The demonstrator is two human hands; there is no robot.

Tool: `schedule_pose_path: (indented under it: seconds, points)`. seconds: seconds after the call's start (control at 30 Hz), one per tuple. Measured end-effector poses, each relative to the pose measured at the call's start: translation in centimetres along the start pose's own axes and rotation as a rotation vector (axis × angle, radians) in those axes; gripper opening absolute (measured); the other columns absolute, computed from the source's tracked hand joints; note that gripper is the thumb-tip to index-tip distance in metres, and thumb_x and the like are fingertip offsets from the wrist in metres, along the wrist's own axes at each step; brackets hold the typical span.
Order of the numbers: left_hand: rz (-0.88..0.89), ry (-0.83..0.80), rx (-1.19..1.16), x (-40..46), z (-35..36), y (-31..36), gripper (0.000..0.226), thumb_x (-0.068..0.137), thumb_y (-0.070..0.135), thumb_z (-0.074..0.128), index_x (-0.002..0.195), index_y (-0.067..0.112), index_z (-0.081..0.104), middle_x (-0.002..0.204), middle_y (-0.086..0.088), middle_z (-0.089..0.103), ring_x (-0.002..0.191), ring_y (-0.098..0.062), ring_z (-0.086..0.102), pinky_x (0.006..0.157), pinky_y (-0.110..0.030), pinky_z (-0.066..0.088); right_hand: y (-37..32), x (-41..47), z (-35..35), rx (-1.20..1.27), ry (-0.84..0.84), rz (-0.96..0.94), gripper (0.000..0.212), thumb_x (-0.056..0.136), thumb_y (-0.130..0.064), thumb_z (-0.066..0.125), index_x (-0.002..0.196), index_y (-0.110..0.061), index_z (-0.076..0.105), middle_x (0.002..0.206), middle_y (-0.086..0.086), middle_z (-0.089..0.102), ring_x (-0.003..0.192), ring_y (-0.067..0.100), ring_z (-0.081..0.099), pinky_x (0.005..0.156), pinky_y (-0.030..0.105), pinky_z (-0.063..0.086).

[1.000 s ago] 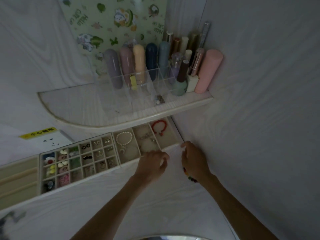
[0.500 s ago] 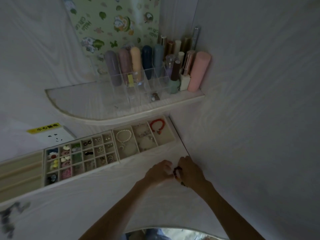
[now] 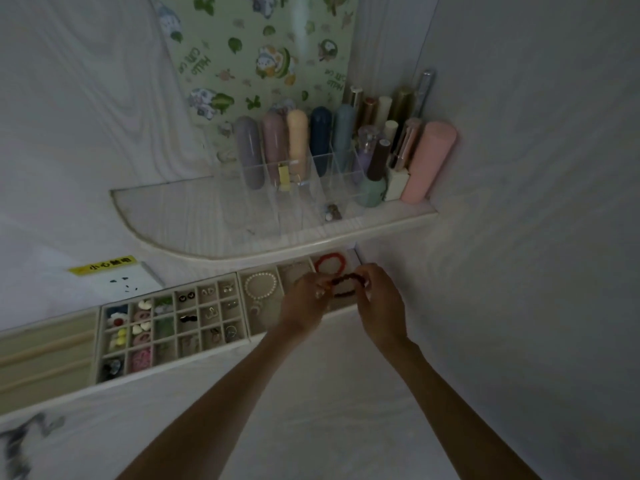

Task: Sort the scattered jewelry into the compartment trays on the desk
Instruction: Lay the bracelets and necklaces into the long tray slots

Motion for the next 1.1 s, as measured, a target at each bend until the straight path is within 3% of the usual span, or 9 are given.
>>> schedule_pose_path:
  seconds: [0.1,0.27,0.37,0.63,0.7,0.8,0.9,0.97,1.1]
  points:
    - [-0.007,-0.019,0.199,1.5,-0.1,-0.4,0.025,0.090,0.034,0.054,0.112,0.026,0.062,0.106,-0.001,0.070,0.100,-0.023,0.065,0.080,-0.035,0.052,0.3,1.5,1.0,-0.195,-0.021,-0.030,0.014,0.095,-0.018,0.046,0.102,-0.015,0.059,0.093,0.002,0.061,0.085,0.018,0.055,0.066,0.033,0.048]
    - [-0.001,-0.065,0.320,2.7,0.6,-1.6,0.021,0.088,0.040,0.056,0.105,0.029,0.061,0.107,0.004,0.069,0.103,-0.021,0.062,0.080,-0.031,0.049,0.5,2.7,1.7,-0.460,-0.127,-0.081,0.014,0.095,-0.015,0.046,0.099,-0.014,0.059,0.092,0.005,0.064,0.084,0.022,0.060,0.061,0.028,0.037]
    - [0.117,-0.080,0.419,3.0,0.6,-1.3,0.021,0.088,0.037,0.058,0.107,0.031,0.063,0.107,0.006,0.068,0.107,-0.017,0.058,0.077,-0.024,0.042,0.7,3.0,1.6,-0.559,-0.156,-0.045,0.014,0.095,-0.016,0.045,0.098,-0.017,0.058,0.096,0.002,0.065,0.090,0.021,0.062,0.067,0.031,0.047]
    - [0.389,-0.265,0.751,3.3,0.8,-1.9,0.028,0.094,0.032,0.046,0.116,0.026,0.062,0.127,0.003,0.058,0.121,-0.024,0.047,0.098,-0.033,0.038,1.0,3.1,2.5,-0.647,-0.280,-0.035,0.021,0.092,-0.013,0.046,0.108,-0.016,0.059,0.113,0.004,0.055,0.103,0.025,0.055,0.075,0.033,0.047]
    - [0.436,-0.295,0.805,2.9,0.8,-2.3,0.029,0.092,0.028,0.047,0.115,0.021,0.063,0.124,0.001,0.060,0.120,-0.026,0.049,0.096,-0.039,0.041,0.6,2.9,2.5,-0.632,-0.259,-0.067,0.021,0.085,-0.008,0.056,0.103,-0.014,0.063,0.107,0.007,0.057,0.097,0.028,0.056,0.071,0.036,0.050]
    - [0.544,-0.254,0.814,2.5,0.6,-2.2,0.028,0.079,0.026,0.052,0.101,0.021,0.069,0.104,0.002,0.069,0.100,-0.024,0.064,0.076,-0.036,0.052,0.6,2.5,2.8,-0.621,-0.245,-0.117,0.031,0.052,0.001,0.077,0.077,-0.014,0.069,0.086,0.009,0.061,0.077,0.030,0.059,0.061,0.036,0.052]
    - [0.657,-0.252,0.841,1.9,0.9,-2.0,0.026,0.074,0.027,0.060,0.097,0.028,0.071,0.102,0.007,0.070,0.096,-0.019,0.066,0.074,-0.031,0.053,0.7,2.1,2.9,-0.638,-0.284,-0.120,0.027,0.065,-0.007,0.072,0.089,-0.018,0.070,0.105,0.007,0.058,0.097,0.030,0.054,0.084,0.038,0.045]
    - [0.685,-0.337,0.861,1.7,1.3,-1.7,0.036,0.081,0.032,0.042,0.105,0.030,0.069,0.108,0.008,0.069,0.103,-0.017,0.063,0.081,-0.030,0.051,0.8,2.3,3.1,-0.661,-0.349,-0.120,0.025,0.082,-0.012,0.057,0.106,-0.018,0.063,0.124,0.007,0.047,0.115,0.029,0.042,0.099,0.036,0.032]
    - [0.637,-0.463,1.010,1.8,2.2,-1.2,0.055,0.091,0.037,0.017,0.127,0.021,0.057,0.134,0.003,0.055,0.129,-0.022,0.042,0.102,-0.036,0.033,0.6,2.7,3.2,-0.707,-0.405,-0.080,0.026,0.087,-0.013,0.049,0.111,-0.015,0.058,0.131,0.008,0.041,0.121,0.030,0.035,0.103,0.036,0.025]
Point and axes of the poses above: each hand's wrist, its own x-axis towards the middle knuckle, its own z-axis out of the palm, y = z × x, the point moved 4 cm from there along x, towards the middle knuckle
